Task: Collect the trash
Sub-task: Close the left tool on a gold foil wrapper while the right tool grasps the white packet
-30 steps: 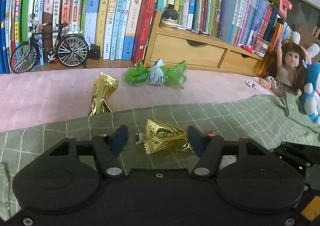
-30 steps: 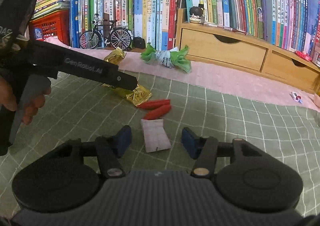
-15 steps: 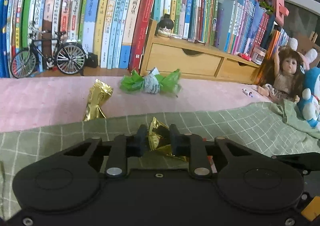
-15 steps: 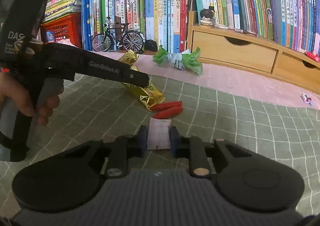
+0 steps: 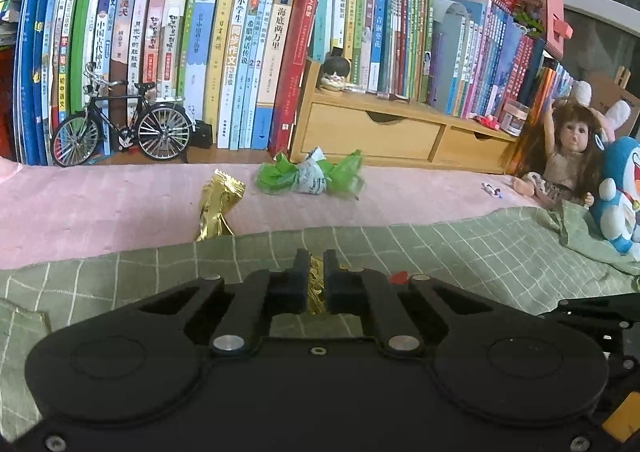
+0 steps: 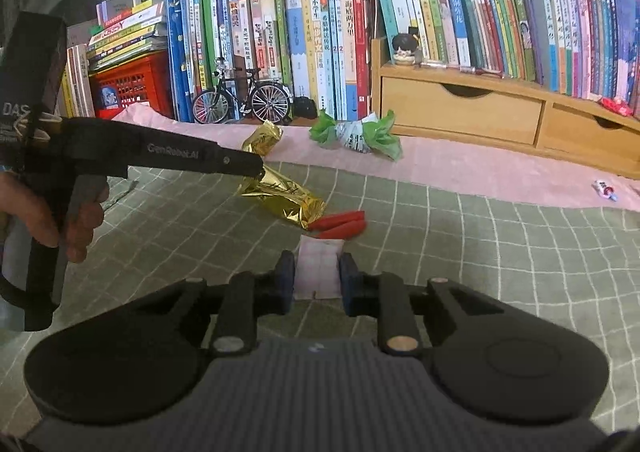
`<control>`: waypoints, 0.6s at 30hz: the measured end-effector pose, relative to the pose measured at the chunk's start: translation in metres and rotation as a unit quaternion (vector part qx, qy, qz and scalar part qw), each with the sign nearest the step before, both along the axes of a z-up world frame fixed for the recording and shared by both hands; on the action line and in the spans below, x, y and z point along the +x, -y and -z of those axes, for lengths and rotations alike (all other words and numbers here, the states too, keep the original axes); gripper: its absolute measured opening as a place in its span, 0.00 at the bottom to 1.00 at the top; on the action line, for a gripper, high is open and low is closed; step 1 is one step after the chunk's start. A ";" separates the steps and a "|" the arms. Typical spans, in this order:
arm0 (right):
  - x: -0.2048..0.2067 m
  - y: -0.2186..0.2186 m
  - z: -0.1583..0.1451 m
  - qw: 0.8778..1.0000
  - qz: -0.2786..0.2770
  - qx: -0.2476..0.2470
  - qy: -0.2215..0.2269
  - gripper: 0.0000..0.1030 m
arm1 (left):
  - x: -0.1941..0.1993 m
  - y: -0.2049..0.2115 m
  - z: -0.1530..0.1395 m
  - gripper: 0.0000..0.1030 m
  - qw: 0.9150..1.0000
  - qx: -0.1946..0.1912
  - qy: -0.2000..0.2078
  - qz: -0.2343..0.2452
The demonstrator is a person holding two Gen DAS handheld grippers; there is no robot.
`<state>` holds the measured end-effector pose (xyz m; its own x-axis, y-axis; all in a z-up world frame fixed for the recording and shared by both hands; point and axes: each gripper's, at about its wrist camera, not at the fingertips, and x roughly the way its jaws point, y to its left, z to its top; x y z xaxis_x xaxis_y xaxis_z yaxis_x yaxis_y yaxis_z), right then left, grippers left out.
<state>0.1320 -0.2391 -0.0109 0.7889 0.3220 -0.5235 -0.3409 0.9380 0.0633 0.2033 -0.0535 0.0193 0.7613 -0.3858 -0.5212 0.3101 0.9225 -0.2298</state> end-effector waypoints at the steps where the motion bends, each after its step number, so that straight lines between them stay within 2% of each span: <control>1: -0.003 -0.001 -0.001 1.000 -0.002 -0.003 0.001 0.26 | 0.000 0.000 0.001 0.07 1.000 -0.003 -0.006 0.002; 4: -0.010 -0.003 -0.001 1.000 -0.008 -0.019 0.008 0.27 | 0.001 0.000 0.004 0.20 1.000 -0.012 -0.011 0.000; 5: -0.012 -0.004 -0.001 1.000 -0.009 -0.024 0.009 0.27 | 0.000 0.001 0.005 0.36 1.000 -0.009 -0.009 0.002; 6: -0.013 -0.004 -0.002 1.000 -0.009 -0.028 0.010 0.27 | 0.000 0.002 0.005 0.57 1.000 -0.004 -0.008 0.006; 8: -0.015 -0.002 -0.002 1.000 -0.008 -0.029 0.009 0.27 | -0.002 0.006 0.006 0.71 0.999 0.018 -0.005 0.027; 10: -0.018 0.001 -0.003 1.000 -0.007 -0.030 0.007 0.27 | -0.005 0.010 0.008 0.76 0.997 0.054 0.006 0.056; 13: -0.020 0.007 -0.002 0.999 -0.001 -0.035 0.007 0.27 | -0.004 0.017 0.013 0.77 0.988 0.121 0.031 0.087; 15: -0.021 0.012 -0.001 0.999 0.003 -0.033 0.004 0.27 | 0.002 0.018 0.017 0.77 0.983 0.138 0.039 0.112; 18: -0.021 0.019 0.000 1.000 0.006 -0.030 0.001 0.27 | 0.013 0.018 0.023 0.74 0.976 0.143 0.038 0.159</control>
